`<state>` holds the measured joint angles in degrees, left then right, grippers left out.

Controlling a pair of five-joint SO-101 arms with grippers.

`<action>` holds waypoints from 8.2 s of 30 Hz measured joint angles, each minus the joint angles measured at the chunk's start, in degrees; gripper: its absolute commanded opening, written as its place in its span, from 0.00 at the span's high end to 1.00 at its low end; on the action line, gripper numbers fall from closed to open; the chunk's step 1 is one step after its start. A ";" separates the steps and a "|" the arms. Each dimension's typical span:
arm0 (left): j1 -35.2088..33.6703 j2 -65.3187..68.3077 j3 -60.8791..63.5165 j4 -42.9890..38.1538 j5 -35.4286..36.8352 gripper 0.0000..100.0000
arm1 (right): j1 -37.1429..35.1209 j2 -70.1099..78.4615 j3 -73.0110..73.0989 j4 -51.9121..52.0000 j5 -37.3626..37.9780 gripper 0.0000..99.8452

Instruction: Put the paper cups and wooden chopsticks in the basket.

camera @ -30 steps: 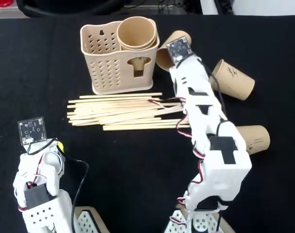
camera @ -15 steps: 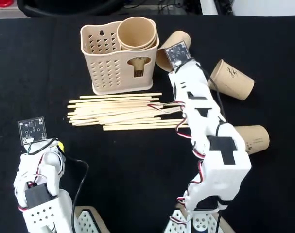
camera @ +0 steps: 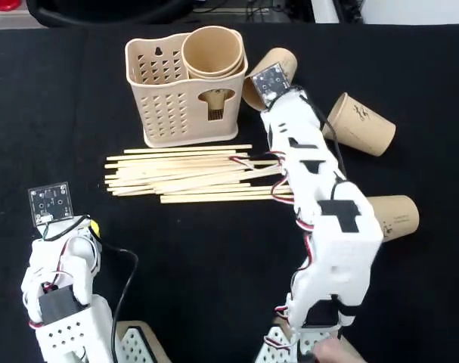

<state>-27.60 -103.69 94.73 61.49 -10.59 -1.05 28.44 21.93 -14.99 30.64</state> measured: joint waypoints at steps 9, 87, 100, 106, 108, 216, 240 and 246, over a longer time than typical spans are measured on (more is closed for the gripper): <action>0.00 0.00 0.00 0.00 0.00 0.81 | 0.44 6.77 -8.44 0.00 0.18 0.98; 0.00 -0.09 0.00 1.23 0.00 0.81 | -11.34 -18.64 -69.63 97.41 -21.80 0.99; 0.00 -0.09 0.00 1.23 0.00 0.81 | -11.34 -10.37 -69.63 94.95 -22.77 0.99; 0.00 -0.09 0.00 1.23 0.00 0.81 | -11.34 -9.93 -71.65 94.95 -22.59 0.87; 0.00 -0.09 0.00 1.23 0.00 0.81 | -11.34 -9.93 -72.79 94.95 -22.59 0.81; 0.00 -0.09 0.00 1.23 0.00 0.81 | 10.02 -32.79 -51.69 110.07 9.23 0.74; 0.00 -0.09 0.00 1.23 0.00 0.81 | 29.80 -91.52 18.02 112.70 44.84 0.69; 0.00 -0.09 0.00 1.23 0.00 0.81 | 34.20 -107.78 41.32 100.40 45.54 0.69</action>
<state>-27.60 -103.78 94.73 62.73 -10.59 33.14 -79.34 63.25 85.41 76.18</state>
